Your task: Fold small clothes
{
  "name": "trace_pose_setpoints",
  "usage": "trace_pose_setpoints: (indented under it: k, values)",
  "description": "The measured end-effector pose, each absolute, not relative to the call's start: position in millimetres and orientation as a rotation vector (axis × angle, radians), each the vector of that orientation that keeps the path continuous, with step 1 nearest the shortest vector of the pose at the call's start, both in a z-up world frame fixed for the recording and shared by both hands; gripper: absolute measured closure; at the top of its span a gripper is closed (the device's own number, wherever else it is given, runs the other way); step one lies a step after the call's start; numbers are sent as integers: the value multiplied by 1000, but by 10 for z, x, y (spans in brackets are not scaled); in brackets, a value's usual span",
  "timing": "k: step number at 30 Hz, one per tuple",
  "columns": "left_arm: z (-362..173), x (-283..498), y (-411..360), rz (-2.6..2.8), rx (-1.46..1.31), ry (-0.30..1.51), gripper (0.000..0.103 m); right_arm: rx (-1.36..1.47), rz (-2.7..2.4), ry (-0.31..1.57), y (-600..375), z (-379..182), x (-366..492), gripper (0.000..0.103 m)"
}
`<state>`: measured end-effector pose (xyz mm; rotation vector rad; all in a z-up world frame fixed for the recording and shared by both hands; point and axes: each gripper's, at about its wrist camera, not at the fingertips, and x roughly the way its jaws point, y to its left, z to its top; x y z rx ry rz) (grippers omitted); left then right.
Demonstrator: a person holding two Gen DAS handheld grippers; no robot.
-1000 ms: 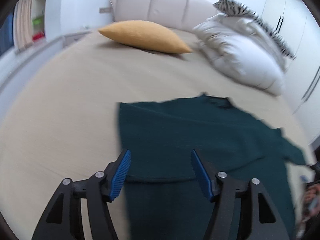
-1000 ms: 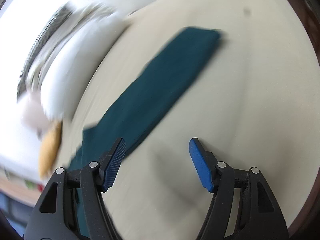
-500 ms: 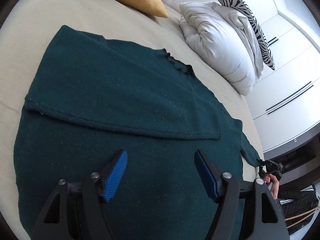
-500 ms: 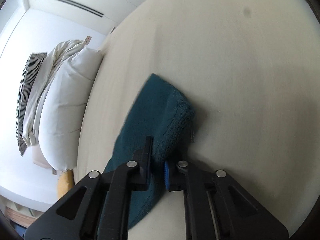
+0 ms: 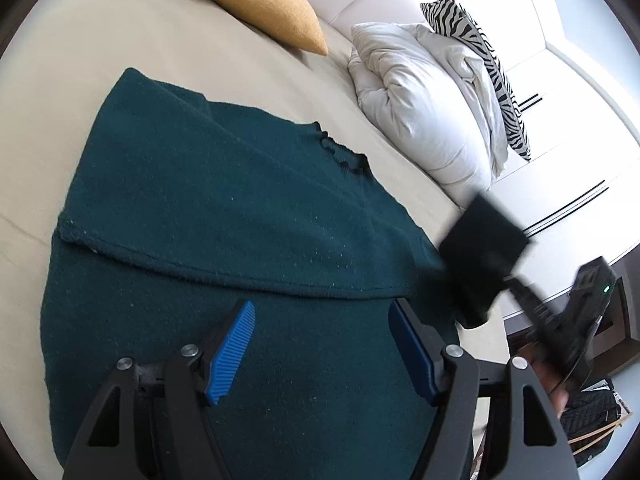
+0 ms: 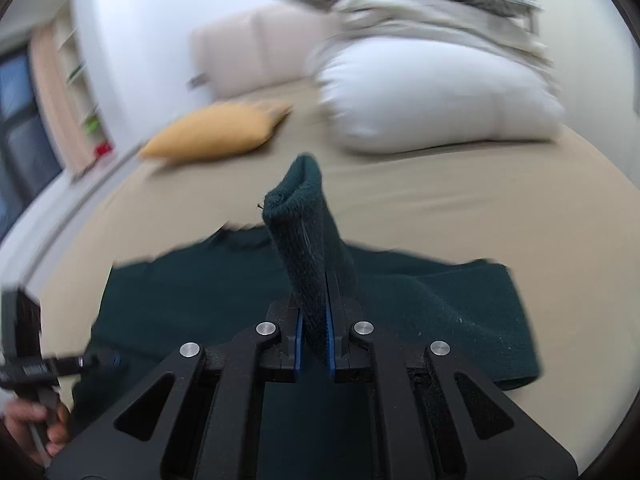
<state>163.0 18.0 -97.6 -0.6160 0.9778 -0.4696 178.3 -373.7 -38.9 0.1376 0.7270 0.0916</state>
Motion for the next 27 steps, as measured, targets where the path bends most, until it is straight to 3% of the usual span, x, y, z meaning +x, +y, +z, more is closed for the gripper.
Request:
trace_pose_setpoints:
  k: [4, 6, 8, 10, 15, 20, 23, 27]
  values:
    - [-981, 1721, 108, -477, -605, 991, 31, 69, 163, 844, -3032, -959, 1865, 88]
    - [-987, 1778, 16, -492, -604, 1003, 31, 78, 205, 918, -2916, -1203, 1850, 71]
    - [-964, 1847, -134, -511, -579, 1006, 28, 143, 255, 902, -2966, -1276, 1690, 44]
    - [-951, 1939, -349, -537, -535, 1012, 28, 188, 261, 856, -2964, -1240, 1456, 31]
    - [-1069, 2211, -811, -537, -429, 1075, 33, 317, 259, 810, -3289, -1111, 1031, 30]
    - [-1127, 2301, -1082, -502, -330, 1099, 74, 426, 176, 805, -3783, -1125, 862, 30]
    - [-1084, 2253, -1153, -494, -283, 1101, 90, 492, 137, 809, -4019, -1201, 855, 31]
    - [-932, 2181, -1195, -492, -212, 1057, 94, 566, 101, 818, -4197, -1327, 842, 31]
